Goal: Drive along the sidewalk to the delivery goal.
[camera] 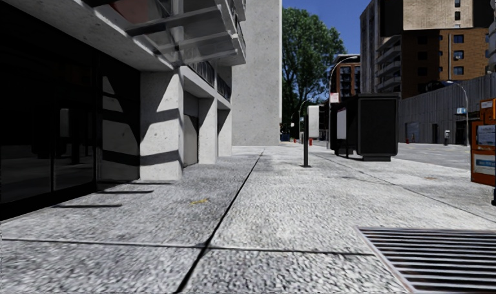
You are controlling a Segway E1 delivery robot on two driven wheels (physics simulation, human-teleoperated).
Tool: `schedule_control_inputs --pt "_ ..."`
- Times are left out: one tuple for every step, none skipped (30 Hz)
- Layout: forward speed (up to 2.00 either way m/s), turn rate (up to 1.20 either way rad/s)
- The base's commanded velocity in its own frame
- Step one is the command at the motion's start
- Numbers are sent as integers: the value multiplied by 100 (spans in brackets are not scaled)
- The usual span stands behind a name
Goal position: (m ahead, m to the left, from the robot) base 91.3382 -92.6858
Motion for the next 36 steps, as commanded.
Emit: schedule_control_inputs --pt "200 1" --pt "200 0" --pt "200 0" --pt "200 0" --pt "200 0" --pt "200 0" --pt "200 0" --pt "200 0" --pt "200 0" --pt "200 0" --pt "200 0" --pt "199 0" --pt "199 0" --pt "199 0" --pt "199 0" --pt "199 5" --pt "199 11" --pt "199 11" --pt "199 20" --pt "199 23" --pt "199 23" --pt "199 23" --pt "199 23" --pt "199 22" --pt "199 22" --pt "199 22" --pt "199 22" --pt "199 22" --pt "199 22" --pt "199 22" --pt "199 22" --pt "199 10" --pt "199 0" --pt "199 0" --pt "199 0" --pt "199 0"
